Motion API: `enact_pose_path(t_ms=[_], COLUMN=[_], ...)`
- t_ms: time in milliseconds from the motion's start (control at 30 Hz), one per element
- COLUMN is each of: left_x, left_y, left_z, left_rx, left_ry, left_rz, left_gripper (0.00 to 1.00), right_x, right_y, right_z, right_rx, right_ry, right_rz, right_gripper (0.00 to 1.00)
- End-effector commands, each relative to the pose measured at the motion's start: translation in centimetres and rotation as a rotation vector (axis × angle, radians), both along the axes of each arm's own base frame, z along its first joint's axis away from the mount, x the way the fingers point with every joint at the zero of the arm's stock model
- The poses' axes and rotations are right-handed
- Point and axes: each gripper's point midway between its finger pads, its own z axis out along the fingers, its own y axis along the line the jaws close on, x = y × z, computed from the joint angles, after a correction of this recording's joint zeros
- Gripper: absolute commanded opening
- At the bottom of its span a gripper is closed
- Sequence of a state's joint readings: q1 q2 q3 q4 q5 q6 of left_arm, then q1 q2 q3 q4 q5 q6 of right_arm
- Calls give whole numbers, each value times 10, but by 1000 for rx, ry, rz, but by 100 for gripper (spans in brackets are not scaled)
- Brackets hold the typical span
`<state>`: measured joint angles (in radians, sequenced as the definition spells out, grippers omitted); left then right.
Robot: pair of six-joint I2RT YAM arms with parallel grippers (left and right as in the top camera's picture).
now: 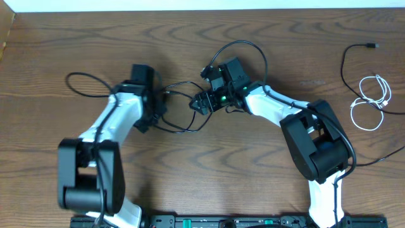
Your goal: Untangle cables
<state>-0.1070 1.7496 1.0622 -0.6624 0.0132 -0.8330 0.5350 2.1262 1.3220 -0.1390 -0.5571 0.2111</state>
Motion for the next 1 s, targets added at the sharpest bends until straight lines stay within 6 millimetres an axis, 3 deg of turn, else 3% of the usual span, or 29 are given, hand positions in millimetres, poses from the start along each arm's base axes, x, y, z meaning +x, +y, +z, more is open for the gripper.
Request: enact_pose_path(t_ms=[0,300,467,533,633,733,800,833,967], left_x=[-15,-24,-21,-19,-17,-13,-9,-7,-2], left_y=[-12,-27,-26,-19,-12,-12,-18,-24,-49], left_z=[-19,-42,-42,-41,-40,-40,-40,-39,-30], left_rx=[8,16,27,68,108,101,69,38,-124], left_ry=[79,142,127,121,112,106,99,93,52], left_rz=[-52,-33,-32,-37,-67,-153,-257,-325,-519], left_gripper=[59,58,14,8,8,7,8,7,8], right_x=[5,7,7,7,7,2,-9,-16,-32], right_y=[-9,-8,-8,-8,-8,-3,10,18,25], right_z=[-1,0,0,0,0,4,17,28,70], right_rx=[-36,-34,-36,-36,-36,-3,89,160,405], right_ry=[1,-12,-12,-12,-11,5,-6,-18,-11], right_rz=[-49,-50,-52,-52,-51,-22,83,158,329], right_gripper=[82,76,77,77,77,69,53,50,50])
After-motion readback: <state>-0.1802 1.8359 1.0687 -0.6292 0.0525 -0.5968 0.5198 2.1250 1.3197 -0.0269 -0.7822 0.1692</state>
